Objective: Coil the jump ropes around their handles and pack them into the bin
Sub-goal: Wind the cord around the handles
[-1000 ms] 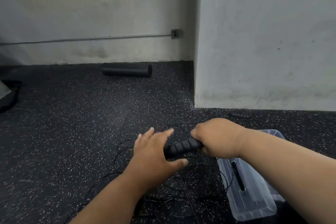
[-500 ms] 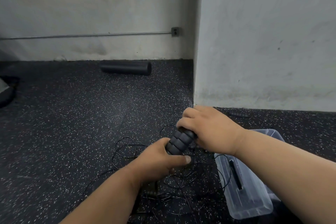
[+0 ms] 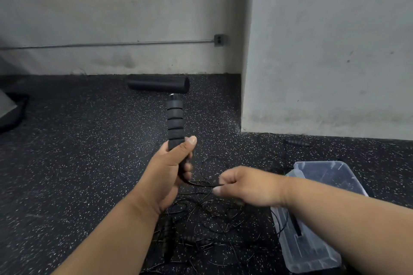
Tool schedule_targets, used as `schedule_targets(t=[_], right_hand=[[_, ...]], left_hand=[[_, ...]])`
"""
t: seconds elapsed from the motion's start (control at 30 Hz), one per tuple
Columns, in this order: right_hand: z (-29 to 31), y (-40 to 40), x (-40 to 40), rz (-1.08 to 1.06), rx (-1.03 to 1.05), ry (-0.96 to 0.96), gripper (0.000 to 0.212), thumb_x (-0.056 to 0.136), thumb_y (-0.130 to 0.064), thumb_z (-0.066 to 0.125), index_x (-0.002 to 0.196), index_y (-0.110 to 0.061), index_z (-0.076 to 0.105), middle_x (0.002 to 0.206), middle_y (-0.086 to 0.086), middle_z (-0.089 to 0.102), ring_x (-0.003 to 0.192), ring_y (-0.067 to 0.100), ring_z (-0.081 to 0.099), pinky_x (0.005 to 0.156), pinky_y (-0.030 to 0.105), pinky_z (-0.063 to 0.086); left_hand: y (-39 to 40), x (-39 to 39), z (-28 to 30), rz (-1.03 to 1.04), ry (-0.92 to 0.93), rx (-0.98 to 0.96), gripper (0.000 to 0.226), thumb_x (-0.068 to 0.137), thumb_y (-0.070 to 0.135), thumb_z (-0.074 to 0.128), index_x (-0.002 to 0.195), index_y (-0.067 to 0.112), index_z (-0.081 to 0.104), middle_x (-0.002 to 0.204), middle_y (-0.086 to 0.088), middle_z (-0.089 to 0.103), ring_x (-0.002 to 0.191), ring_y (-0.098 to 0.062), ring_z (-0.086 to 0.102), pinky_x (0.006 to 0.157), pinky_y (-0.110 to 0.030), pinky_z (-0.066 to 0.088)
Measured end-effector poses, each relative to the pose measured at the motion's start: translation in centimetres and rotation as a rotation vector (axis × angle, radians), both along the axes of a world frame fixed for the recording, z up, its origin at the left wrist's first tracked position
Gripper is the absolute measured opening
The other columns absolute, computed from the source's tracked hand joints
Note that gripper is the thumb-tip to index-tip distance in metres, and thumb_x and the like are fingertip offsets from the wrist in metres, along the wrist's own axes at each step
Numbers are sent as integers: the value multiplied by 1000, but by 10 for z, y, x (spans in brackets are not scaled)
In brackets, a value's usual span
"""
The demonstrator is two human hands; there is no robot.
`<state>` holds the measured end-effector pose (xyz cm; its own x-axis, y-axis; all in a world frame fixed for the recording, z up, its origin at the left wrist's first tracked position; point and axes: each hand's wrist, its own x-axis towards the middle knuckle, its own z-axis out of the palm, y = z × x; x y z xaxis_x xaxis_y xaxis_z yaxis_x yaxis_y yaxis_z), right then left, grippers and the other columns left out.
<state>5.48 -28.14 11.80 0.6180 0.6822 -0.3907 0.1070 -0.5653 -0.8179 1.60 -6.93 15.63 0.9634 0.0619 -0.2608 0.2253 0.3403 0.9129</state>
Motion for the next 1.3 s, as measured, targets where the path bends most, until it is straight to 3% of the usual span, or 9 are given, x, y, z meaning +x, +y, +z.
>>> schedule_targets(t=[0.13,0.3,0.4,0.57,0.7,0.83,1.03,1.3], right_hand=[[17,-26,26,-21,-100,-244,41,96,-53,68,71,-25,50,61,-11,48,56,10,43,59,28,40],[36,-44,42,-95,-109,-431,40,91,-53,74,70,-28,51,58,-13,49,55,9,43,59,31,39],[44,-49,47,-161,-36,-466,43,90,-49,77,70,-24,49,55,-14,45,53,9,40,57,30,37],[48,-55,47,-226,86,-439,44,88,-42,82,69,-18,50,58,-9,42,54,11,37,54,27,34],[57,-60,49,-376,210,-525,32,85,-39,84,75,-14,67,58,-10,51,53,7,42,51,20,36],[58,-57,47,-427,292,-579,28,85,-35,85,74,-17,67,56,-11,53,51,8,42,50,24,38],[64,-47,46,-359,359,-554,21,82,-32,86,75,-21,70,62,-14,57,58,8,47,55,26,41],[43,-32,50,-344,366,-437,16,83,-24,88,81,-18,73,63,-18,56,61,5,47,62,22,41]], left_hand=[[22,6,-10,106,34,311,35,89,30,82,115,16,63,85,2,53,65,-11,46,61,-29,51],[23,2,-13,-15,75,527,37,87,33,85,114,19,63,93,-1,61,75,-16,56,76,-37,59],[17,-1,-11,-134,50,702,38,83,35,88,110,27,61,93,-1,65,80,-18,60,77,-37,54],[9,-5,-13,-171,104,725,40,83,42,87,108,27,61,92,-1,67,78,-18,60,75,-35,50],[11,-5,-18,-133,177,833,40,81,39,88,108,29,60,98,-3,72,80,-20,65,73,-34,53],[2,-11,-18,-302,176,921,40,80,32,89,109,32,60,96,7,75,83,-11,70,72,-28,56],[-22,-24,-30,-630,172,1098,52,68,39,93,108,38,59,95,17,76,89,-5,73,84,-35,64],[-35,-33,-18,-800,-44,1149,58,67,36,97,102,46,52,94,22,71,91,0,69,82,-31,61]])
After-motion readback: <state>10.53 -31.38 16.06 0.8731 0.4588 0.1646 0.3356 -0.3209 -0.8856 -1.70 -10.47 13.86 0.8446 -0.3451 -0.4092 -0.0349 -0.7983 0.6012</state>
